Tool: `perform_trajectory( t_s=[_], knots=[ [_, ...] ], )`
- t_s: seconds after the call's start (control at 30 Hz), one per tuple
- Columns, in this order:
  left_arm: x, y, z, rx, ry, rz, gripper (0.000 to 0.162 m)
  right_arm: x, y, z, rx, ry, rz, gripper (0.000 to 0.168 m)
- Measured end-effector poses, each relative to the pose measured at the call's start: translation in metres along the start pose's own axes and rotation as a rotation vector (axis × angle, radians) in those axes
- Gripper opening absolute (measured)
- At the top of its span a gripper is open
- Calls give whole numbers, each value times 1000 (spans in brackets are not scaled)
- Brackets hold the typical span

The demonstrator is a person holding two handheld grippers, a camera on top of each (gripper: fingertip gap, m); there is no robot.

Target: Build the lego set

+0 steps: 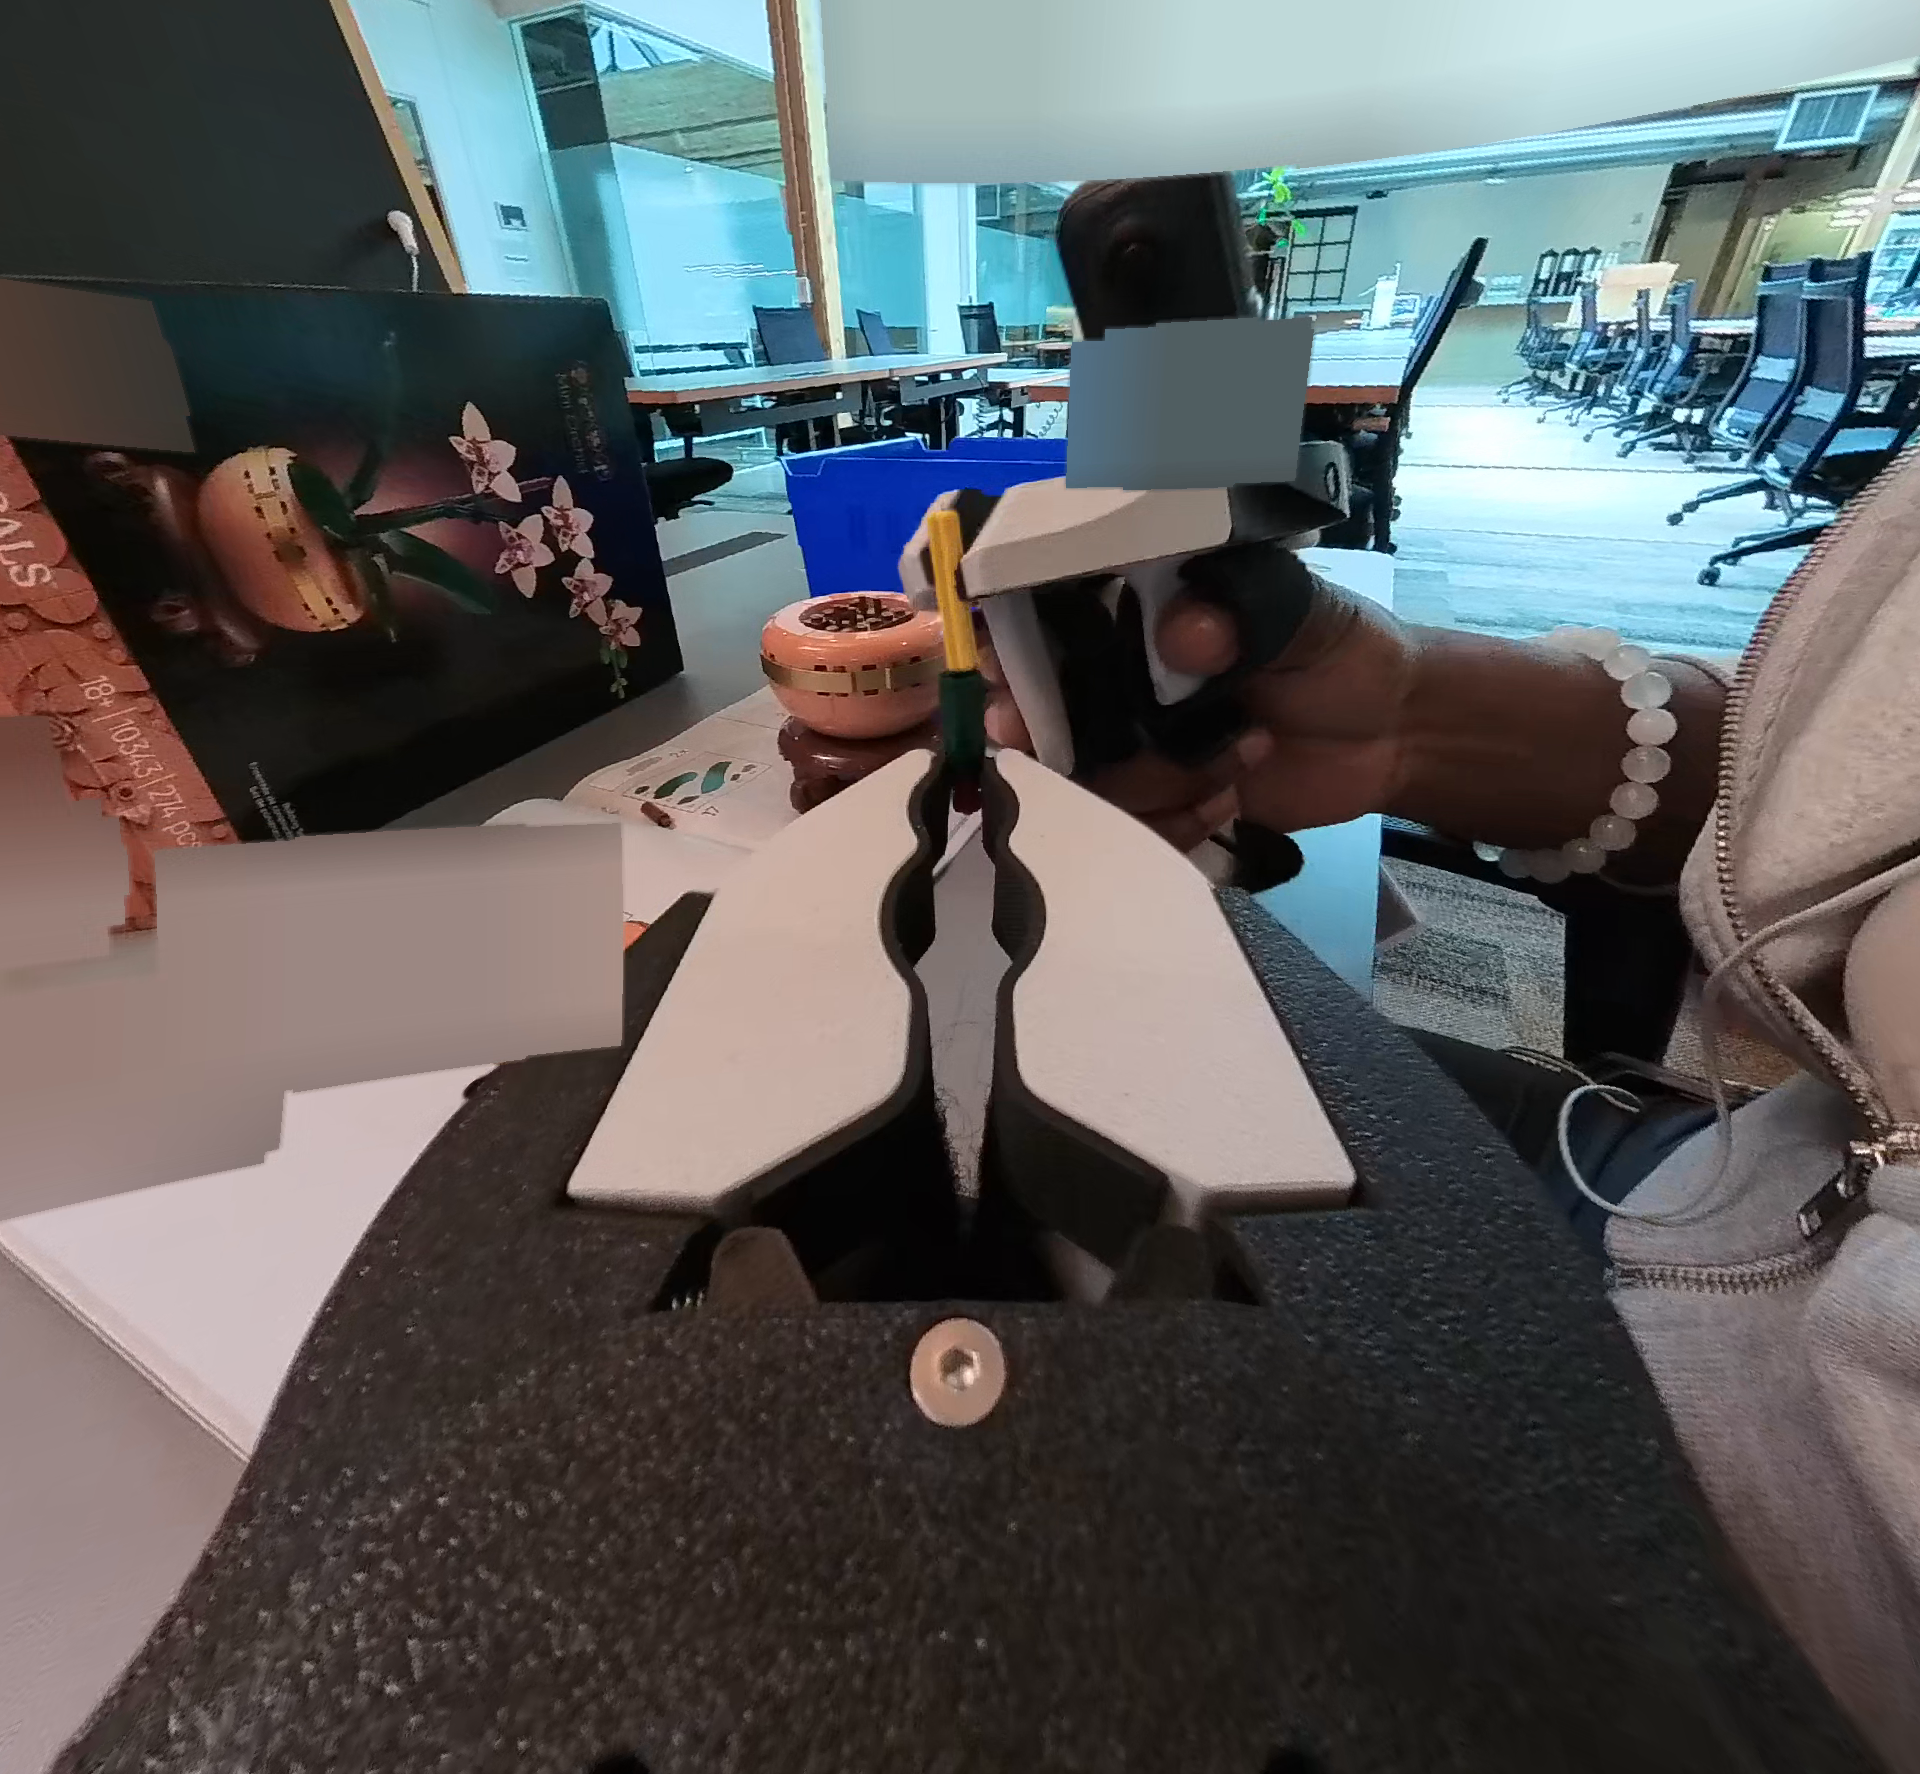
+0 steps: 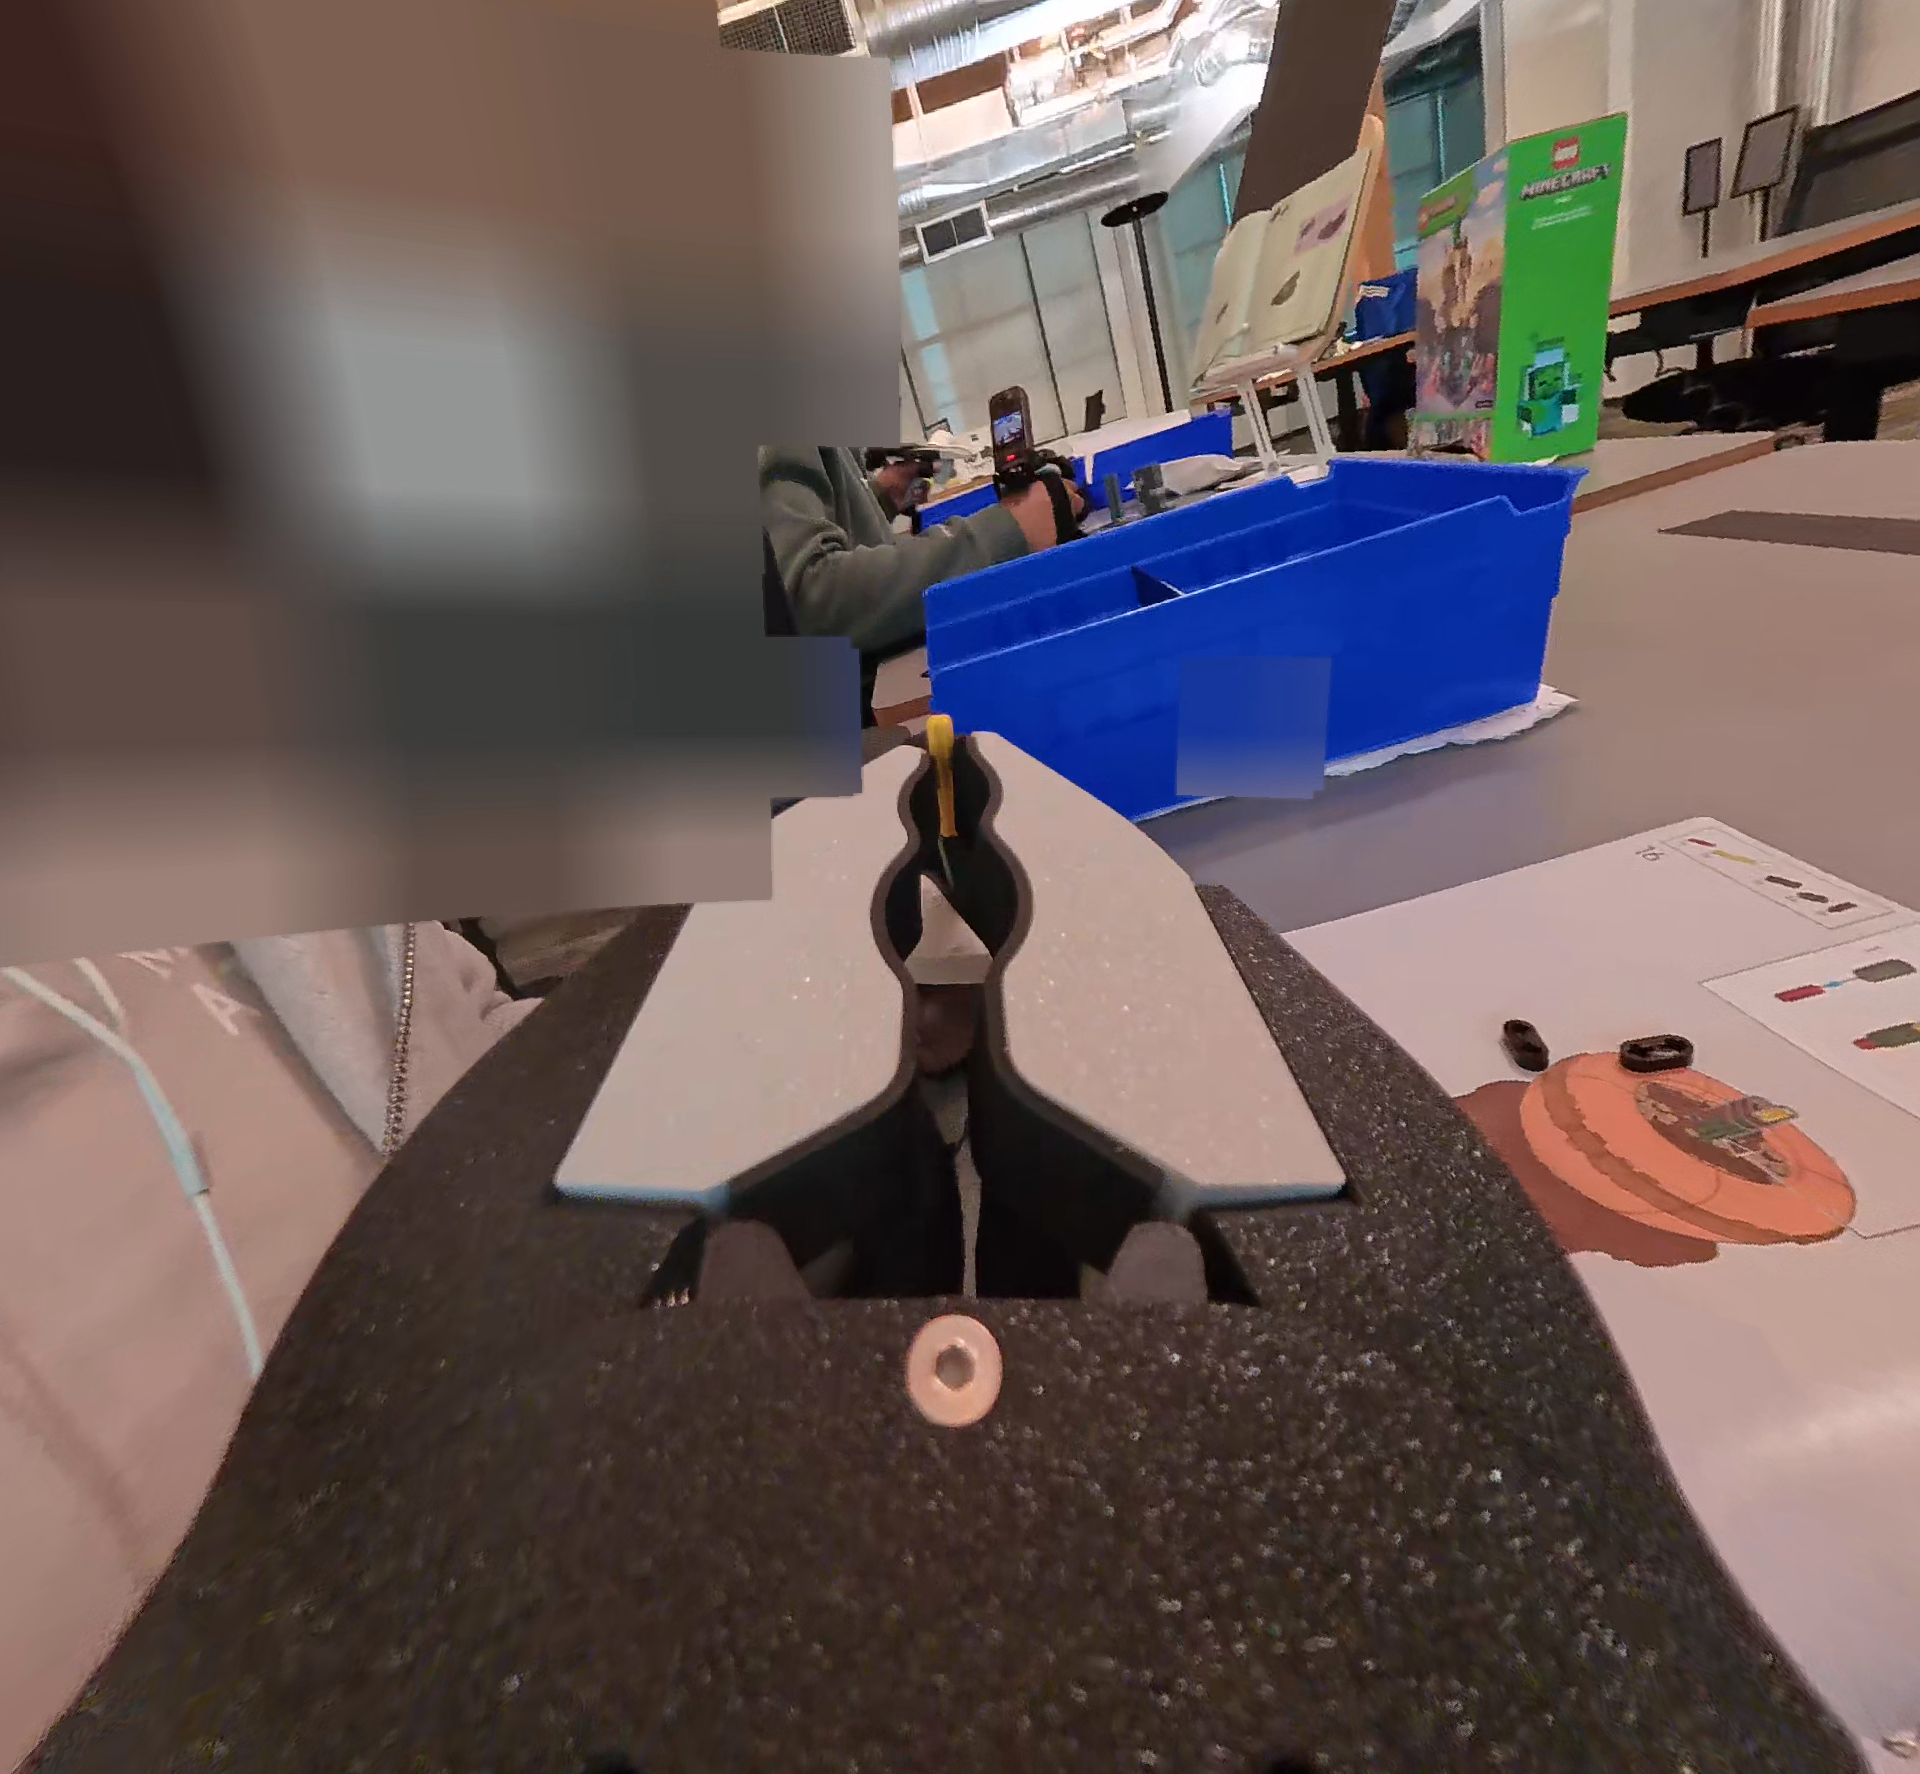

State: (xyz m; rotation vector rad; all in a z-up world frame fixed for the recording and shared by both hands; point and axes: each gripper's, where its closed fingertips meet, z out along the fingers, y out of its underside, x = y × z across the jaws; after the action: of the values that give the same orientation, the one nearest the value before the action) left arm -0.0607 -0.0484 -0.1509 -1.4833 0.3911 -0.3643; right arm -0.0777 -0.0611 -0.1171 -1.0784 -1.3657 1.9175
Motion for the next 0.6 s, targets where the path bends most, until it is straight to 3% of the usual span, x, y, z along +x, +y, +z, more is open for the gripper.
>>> perform_trajectory(
  t_s=[0.6],
  knots=[
    [-9, 6, 4, -50, -118, 84, 4, 5, 5, -2, -34, 170, -223, 2]
  ],
)
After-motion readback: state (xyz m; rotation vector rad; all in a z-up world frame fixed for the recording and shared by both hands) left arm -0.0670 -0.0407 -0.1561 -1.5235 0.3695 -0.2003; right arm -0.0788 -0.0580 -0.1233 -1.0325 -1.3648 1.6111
